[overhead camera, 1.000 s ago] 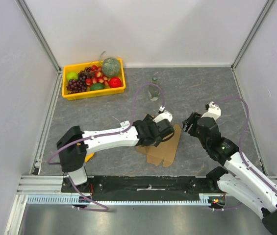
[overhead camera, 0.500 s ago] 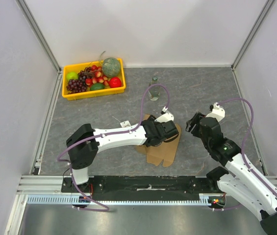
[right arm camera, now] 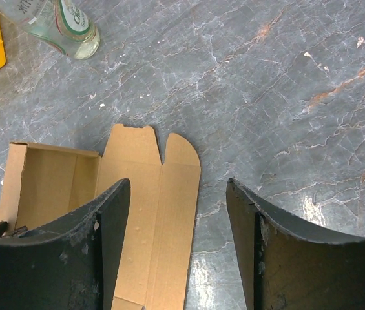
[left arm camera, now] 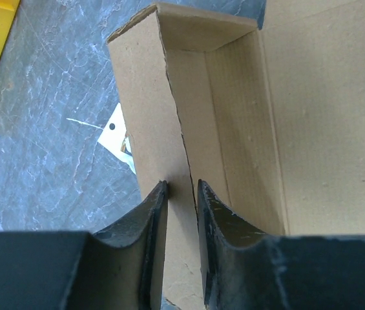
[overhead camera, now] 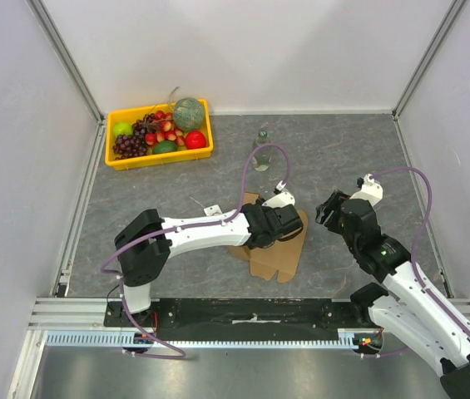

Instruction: Fold the paper box

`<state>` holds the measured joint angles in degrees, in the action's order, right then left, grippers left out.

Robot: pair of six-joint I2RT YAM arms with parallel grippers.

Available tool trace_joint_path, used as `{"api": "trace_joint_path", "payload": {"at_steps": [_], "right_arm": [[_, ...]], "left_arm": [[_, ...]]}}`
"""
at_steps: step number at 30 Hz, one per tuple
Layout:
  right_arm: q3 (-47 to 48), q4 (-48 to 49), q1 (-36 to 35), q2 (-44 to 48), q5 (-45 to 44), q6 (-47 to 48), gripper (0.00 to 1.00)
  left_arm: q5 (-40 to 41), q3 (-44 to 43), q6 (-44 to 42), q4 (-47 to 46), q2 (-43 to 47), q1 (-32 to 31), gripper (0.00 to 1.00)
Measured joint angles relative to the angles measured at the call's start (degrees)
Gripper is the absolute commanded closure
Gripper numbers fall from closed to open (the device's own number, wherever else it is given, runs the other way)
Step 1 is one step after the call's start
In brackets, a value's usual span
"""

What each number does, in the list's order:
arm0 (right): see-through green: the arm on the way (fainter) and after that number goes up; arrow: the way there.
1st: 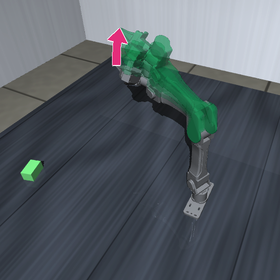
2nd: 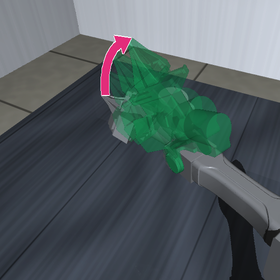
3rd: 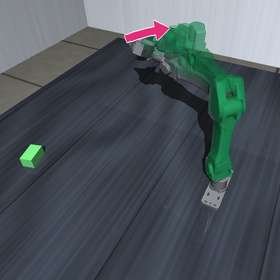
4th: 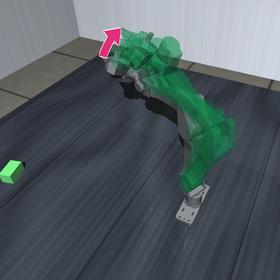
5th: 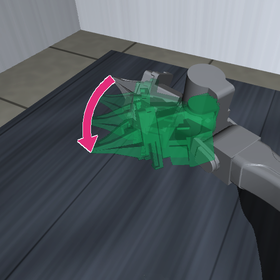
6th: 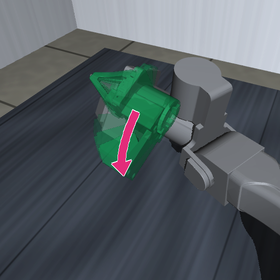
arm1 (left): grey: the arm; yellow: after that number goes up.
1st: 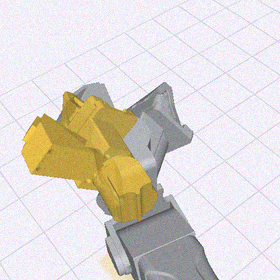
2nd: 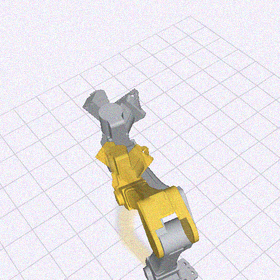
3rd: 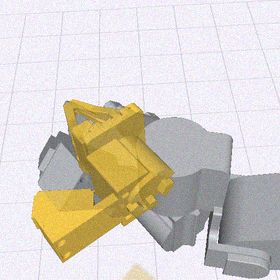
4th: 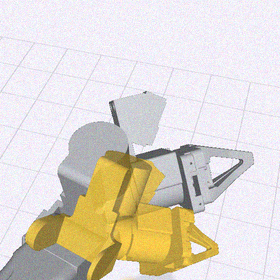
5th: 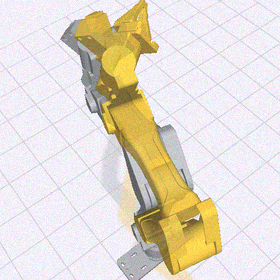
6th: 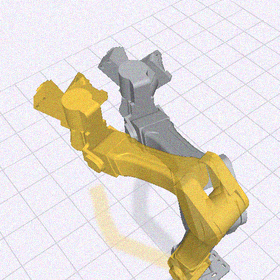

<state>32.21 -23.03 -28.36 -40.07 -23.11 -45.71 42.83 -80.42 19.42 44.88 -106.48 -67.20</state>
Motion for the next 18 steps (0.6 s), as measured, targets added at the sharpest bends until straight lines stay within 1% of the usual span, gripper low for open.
{"api": "trace_joint_path", "payload": {"at_steps": [7,13,18], "right_arm": [[0.00,0.00,0.26,-0.11,0.66,0.04,0.31],[0.44,-0.20,0.50,-0.76,2.54,0.31,0.25],[2.64,-1.27,0.59,-0.87,4.96,0.46,0.19]], "left_arm": [[-0.07,1.51,-0.90,-1.05,0.81,2.40,0.83],[-3.69,6.69,-1.27,-4.22,4.26,6.36,0.87],[-7.69,10.51,-1.20,-7.50,6.38,9.35,0.89]]}}
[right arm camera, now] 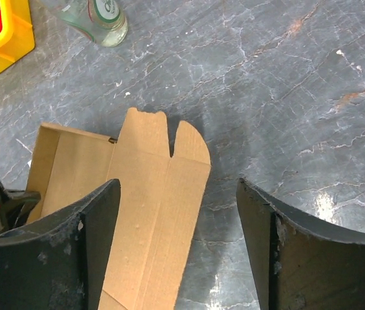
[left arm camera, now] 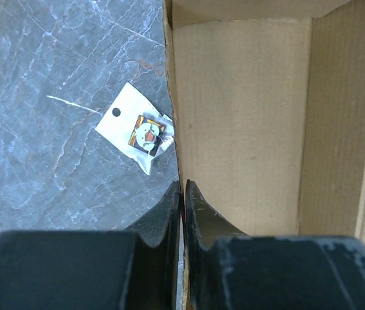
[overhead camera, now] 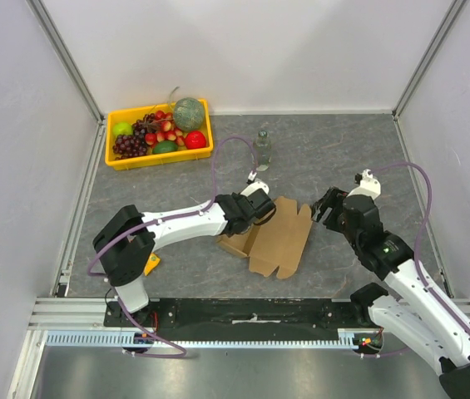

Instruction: Fold the paper box

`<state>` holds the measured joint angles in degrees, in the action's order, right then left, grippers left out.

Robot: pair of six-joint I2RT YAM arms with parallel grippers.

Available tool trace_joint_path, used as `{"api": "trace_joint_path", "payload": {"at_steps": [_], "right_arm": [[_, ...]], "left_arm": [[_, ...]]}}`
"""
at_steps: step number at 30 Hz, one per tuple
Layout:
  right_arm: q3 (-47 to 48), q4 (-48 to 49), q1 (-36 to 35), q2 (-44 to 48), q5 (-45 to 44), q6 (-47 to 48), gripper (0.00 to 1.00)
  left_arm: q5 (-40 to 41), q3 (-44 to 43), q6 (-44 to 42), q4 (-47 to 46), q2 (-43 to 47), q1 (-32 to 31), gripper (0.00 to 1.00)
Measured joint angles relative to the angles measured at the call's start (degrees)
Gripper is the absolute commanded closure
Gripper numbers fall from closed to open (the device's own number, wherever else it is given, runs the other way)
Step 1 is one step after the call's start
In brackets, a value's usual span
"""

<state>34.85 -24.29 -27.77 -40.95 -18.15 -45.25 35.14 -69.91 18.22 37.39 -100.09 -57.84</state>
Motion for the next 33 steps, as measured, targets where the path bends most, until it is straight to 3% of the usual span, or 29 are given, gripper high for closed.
{"api": "trace_joint_path", "payload": {"at_steps": [9,18,27,33], "right_arm": [[0.90,-4.20,0.20,2.75,5.09,-3.08,0.17],[-5.11,-3.26,0.20,4.17,10.47,-6.84,0.23],[-8.37,1.95,0.26,1.77,14.97,-9.42,0.40],[-9.29,5.99,0.24,-0.28,19.30,-10.80,0.56]], "left_arm": [[-5.60,3.06,1.40,-3.93,0.48,2.21,0.89],[-8.44,4.22,2.27,-6.51,0.48,2.29,0.89],[-9.81,5.11,2.99,-7.69,0.48,2.49,0.85],[-10.86,5.68,3.50,-8.02,0.50,2.54,0.81]]}}
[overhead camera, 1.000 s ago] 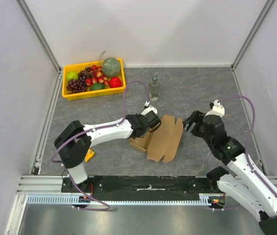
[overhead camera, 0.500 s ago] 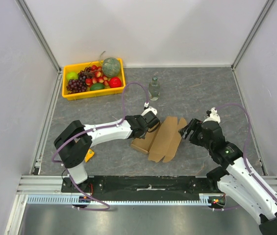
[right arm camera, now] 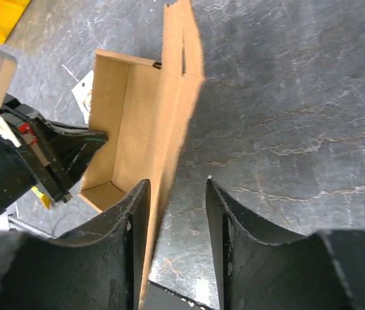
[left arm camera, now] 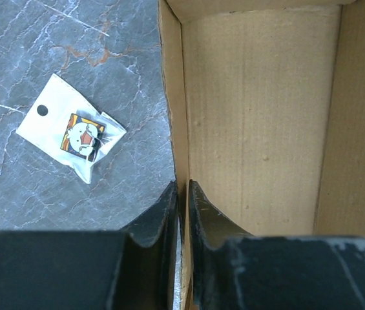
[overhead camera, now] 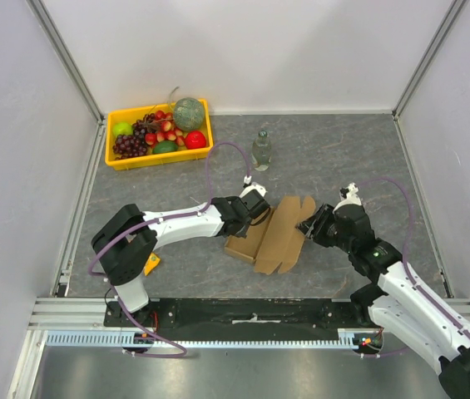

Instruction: Fold the paper box

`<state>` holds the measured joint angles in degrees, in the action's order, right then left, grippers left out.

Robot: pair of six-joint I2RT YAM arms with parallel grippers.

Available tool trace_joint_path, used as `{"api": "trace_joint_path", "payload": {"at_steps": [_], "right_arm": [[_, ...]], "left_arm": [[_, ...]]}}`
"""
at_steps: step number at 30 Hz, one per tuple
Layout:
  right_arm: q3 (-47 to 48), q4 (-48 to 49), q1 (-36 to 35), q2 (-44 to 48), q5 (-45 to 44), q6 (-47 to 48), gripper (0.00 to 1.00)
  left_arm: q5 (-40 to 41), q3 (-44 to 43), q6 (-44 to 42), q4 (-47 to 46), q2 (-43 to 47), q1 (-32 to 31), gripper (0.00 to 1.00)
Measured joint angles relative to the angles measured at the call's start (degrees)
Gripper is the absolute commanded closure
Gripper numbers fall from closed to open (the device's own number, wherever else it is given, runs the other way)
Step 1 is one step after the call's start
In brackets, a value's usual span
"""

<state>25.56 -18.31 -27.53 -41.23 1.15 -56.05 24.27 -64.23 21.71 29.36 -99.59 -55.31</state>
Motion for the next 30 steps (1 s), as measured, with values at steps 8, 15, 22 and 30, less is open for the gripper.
{"api": "trace_joint_path", "payload": {"at_steps": [8,15,22,30], "right_arm": [[0.04,1.51,0.02,0.52,1.66,0.57,0.88],[3.82,-0.63,0.02,-0.50,1.55,2.73,0.99],[10.80,-5.95,0.02,-2.95,-0.59,7.21,0.99],[24.79,-14.93,0.02,-11.30,-2.10,17.40,0.99]], "left_arm": [[-3.06,0.02,0.70,-1.22,0.76,0.02,0.58],[-5.55,-1.14,0.96,-1.18,3.93,0.31,0.45],[-8.00,-2.03,0.94,-1.53,11.06,2.97,0.35],[-10.86,3.96,2.51,-5.29,21.44,17.42,0.18]]}}
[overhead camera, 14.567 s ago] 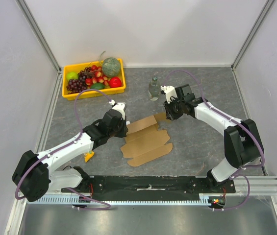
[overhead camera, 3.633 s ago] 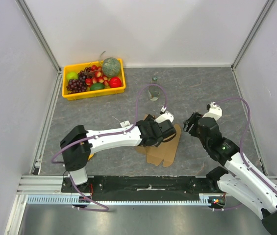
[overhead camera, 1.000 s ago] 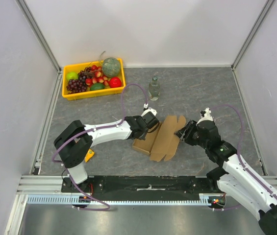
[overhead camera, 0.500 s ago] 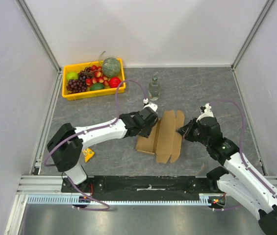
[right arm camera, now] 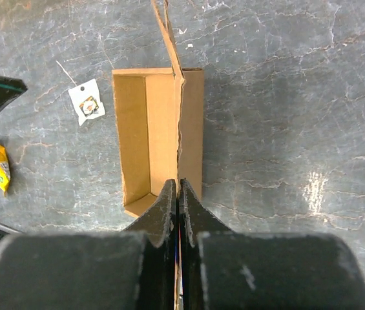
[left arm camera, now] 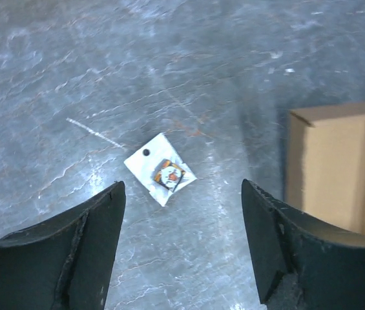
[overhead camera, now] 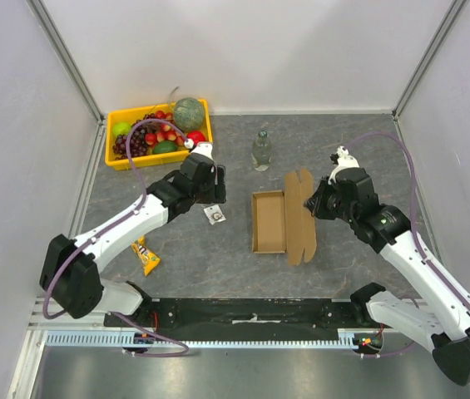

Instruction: Fold the paper box

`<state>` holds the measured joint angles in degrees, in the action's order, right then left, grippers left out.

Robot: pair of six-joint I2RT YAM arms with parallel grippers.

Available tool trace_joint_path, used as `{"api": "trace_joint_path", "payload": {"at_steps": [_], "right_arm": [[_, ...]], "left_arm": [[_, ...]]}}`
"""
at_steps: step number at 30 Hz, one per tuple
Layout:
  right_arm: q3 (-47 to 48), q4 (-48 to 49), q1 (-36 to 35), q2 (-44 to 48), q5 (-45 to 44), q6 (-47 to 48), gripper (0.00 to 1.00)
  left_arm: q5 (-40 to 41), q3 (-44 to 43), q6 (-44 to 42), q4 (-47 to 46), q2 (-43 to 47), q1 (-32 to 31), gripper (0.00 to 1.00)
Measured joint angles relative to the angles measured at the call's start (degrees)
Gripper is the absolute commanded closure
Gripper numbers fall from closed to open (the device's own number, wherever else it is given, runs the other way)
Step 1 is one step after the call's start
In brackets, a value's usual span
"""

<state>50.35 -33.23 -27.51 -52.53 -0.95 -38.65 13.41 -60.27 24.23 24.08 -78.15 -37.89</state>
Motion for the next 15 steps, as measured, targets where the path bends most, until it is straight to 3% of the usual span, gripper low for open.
{"api": "trace_joint_path", "payload": {"at_steps": [7,15], "right_arm": [[4.31,-4.52,0.00,-2.62,0.11,5.33,0.99],[4.31,-6.45,0.00,-2.58,1.66,6.69,0.98]], "left_arm": [[-1.33,0.70,3.28,0.24,-8.76,3.76,0.11],[-3.67,0.61,6.34,0.20,-18.56,6.45,0.21]]}}
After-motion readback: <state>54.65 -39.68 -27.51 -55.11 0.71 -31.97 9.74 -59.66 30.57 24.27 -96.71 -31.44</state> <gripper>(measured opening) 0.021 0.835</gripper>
